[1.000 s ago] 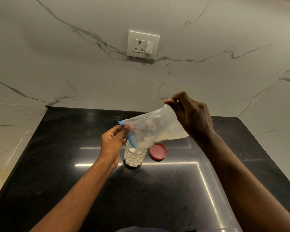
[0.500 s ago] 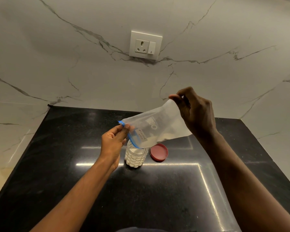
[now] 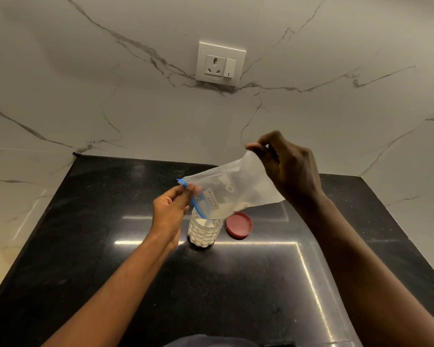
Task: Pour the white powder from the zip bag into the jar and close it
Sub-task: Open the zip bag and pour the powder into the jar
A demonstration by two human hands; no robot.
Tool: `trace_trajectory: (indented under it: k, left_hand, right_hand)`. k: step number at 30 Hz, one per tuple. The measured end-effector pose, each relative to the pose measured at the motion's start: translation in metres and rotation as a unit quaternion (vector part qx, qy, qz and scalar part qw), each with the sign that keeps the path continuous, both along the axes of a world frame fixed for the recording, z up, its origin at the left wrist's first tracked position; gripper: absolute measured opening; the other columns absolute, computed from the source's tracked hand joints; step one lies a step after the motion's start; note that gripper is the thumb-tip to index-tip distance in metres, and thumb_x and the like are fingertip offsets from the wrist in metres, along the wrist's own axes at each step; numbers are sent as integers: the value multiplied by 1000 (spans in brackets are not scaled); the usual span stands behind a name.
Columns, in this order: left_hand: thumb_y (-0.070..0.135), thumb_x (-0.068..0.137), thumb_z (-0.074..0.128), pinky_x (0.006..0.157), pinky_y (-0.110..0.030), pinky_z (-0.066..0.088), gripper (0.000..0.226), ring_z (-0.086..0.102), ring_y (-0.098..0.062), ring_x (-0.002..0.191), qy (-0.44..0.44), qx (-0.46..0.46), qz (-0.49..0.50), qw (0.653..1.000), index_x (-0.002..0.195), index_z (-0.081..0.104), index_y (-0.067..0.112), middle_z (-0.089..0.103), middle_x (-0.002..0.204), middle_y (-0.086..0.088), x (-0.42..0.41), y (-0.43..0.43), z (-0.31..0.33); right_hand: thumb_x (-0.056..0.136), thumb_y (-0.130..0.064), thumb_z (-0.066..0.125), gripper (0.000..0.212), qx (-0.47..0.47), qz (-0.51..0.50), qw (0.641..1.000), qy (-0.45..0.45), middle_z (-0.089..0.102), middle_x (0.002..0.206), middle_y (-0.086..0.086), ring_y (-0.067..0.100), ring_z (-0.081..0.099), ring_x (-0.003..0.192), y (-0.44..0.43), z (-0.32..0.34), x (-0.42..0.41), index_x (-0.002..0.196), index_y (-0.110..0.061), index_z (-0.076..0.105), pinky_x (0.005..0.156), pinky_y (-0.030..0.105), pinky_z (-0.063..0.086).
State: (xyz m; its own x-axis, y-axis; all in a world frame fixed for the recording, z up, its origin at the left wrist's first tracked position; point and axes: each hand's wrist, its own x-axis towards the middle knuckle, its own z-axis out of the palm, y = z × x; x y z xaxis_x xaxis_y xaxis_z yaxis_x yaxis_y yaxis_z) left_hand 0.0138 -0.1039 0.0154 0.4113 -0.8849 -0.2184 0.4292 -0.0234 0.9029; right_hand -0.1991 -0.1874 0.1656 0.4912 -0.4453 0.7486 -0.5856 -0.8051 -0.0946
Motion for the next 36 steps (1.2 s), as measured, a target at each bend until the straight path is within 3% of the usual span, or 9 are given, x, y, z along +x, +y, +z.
trace_trajectory:
  k: [6,10,16,20,24,29,36]
  left_hand:
    - [39,77,83,112,-56,51,36,74,-23,116,12,-5,1,1000,108,81,21,83,109,-1,1,2,0]
    - [38,81,83,112,-52,51,32,74,-19,114,12,-8,-4,1000,108,81,22,84,108,2,1,2,2]
    - [37,81,81,108,-49,55,30,78,-15,106,16,-7,-6,1000,108,80,23,84,105,4,-1,3,2]
    - [42,73,84,108,-49,53,38,74,-20,114,22,-6,-4,1000,106,81,23,84,107,2,0,5,3]
    - [51,60,87,96,-37,57,51,76,-16,107,29,-2,1,1000,102,81,23,84,104,2,0,5,2]
    - [38,75,82,69,-18,62,37,80,-9,95,41,-3,0,999,106,79,20,85,100,5,0,5,-5]
    - [35,77,82,85,-32,61,32,80,-11,97,54,8,12,998,105,80,18,85,102,2,2,5,-9]
  right_hand:
    - [98,-32,70,32,-2,6,1000,8,52,64,-9,11,48,47,1,7,7,93,-1,66,41,36,48]
    - [98,-31,71,30,10,0,1000,-5,57,60,-1,14,50,46,-1,7,7,94,-1,66,42,36,47]
    - [97,-30,73,29,15,4,1000,-10,49,62,-9,11,45,47,2,10,10,93,-2,66,42,33,45]
    - [98,-31,72,31,23,-1,1000,-11,54,60,-3,15,48,46,4,10,12,92,-1,67,43,36,46]
    - [96,-30,74,31,12,11,999,32,57,59,1,20,52,44,8,10,18,91,0,67,41,36,47]
    - [97,-30,74,31,3,22,999,32,49,60,-6,18,50,45,4,18,26,92,0,68,43,32,45]
    - [94,-27,77,28,24,27,999,37,45,61,-9,12,42,45,6,10,32,91,-1,68,49,23,34]
